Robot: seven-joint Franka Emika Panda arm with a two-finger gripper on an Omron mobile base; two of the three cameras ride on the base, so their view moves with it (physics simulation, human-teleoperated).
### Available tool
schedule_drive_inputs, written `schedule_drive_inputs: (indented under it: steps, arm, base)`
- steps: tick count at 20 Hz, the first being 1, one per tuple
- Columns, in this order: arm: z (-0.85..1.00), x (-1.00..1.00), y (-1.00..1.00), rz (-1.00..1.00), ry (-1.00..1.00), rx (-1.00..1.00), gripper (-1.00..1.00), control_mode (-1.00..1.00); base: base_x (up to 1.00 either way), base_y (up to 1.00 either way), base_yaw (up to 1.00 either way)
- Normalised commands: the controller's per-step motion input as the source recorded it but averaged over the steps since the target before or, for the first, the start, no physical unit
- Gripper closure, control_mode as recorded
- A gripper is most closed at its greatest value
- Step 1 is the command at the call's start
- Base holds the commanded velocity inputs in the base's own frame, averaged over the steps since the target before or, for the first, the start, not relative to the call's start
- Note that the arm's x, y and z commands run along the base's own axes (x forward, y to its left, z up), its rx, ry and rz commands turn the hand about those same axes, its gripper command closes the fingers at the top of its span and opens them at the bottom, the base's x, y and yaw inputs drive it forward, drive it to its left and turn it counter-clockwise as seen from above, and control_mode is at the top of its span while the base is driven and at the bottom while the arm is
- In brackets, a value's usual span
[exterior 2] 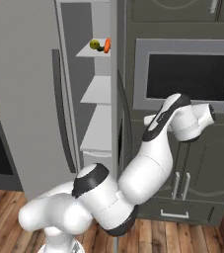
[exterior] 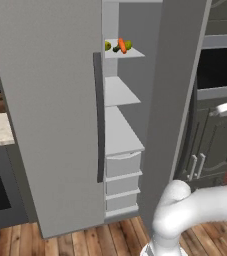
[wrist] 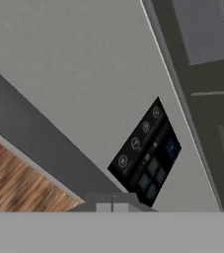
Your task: Take the carrot and pear from the second highest rack and move them to the highest rack where the squash and pear are located, to maximize freezer space. Close the freezer door after rearranging.
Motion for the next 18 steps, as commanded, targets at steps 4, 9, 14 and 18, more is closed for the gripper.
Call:
schedule_drive_inputs:
  steps: [4, 9, 14, 18]
  arm:
    - [-0.15, 0.0, 0.5, 0.0, -0.06, 0.0, 1.0, -1.0]
    - [-0.09, 0.0, 0.51, 0.0, -0.03, 0.0, 1.0, -1.0]
    - [-0.05, 0.06, 0.39, 0.0, -0.01, 0.01, 1.0, -1.0]
    - [-0.04, 0.33, 0.12, 0.0, 0.0, 0.05, 1.0, -1.0]
  base:
    - [0.0, 0.0, 0.0]
    - [0.0, 0.0, 0.0]
    - [0.0, 0.0, 0.0]
    - [0.0, 0.0, 0.0]
